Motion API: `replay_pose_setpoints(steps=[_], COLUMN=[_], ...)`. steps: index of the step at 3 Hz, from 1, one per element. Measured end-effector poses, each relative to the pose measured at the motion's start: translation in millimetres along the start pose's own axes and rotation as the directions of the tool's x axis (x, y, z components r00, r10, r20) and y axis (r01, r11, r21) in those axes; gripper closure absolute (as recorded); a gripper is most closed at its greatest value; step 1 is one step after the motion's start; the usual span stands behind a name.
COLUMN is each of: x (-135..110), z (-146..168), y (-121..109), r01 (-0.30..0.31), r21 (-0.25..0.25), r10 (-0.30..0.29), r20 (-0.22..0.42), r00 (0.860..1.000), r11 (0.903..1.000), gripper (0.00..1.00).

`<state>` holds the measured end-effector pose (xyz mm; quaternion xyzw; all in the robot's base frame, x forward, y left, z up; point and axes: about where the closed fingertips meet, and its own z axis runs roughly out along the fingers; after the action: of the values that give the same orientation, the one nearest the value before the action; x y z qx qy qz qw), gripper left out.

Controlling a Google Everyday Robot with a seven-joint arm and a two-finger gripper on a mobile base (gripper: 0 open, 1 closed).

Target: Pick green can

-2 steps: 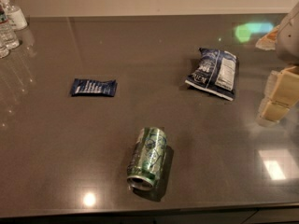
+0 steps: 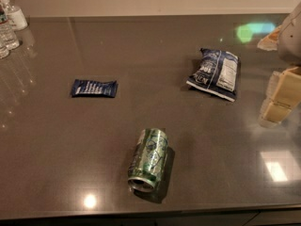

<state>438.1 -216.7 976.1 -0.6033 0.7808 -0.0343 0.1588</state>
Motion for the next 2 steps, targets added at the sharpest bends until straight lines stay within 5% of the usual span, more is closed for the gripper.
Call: replay_pose_setpoints(steps=[1,2], x=[0,-132], z=[0,47], y=[0,74], r01=[0.000,0.676], r21=[0.000,-0.086], r10=[0.000,-0.671], r20=[0.000,0.079], r00=[1.000,0.737], r11=[1.0000,0.7319], gripper=[0.00,0.00])
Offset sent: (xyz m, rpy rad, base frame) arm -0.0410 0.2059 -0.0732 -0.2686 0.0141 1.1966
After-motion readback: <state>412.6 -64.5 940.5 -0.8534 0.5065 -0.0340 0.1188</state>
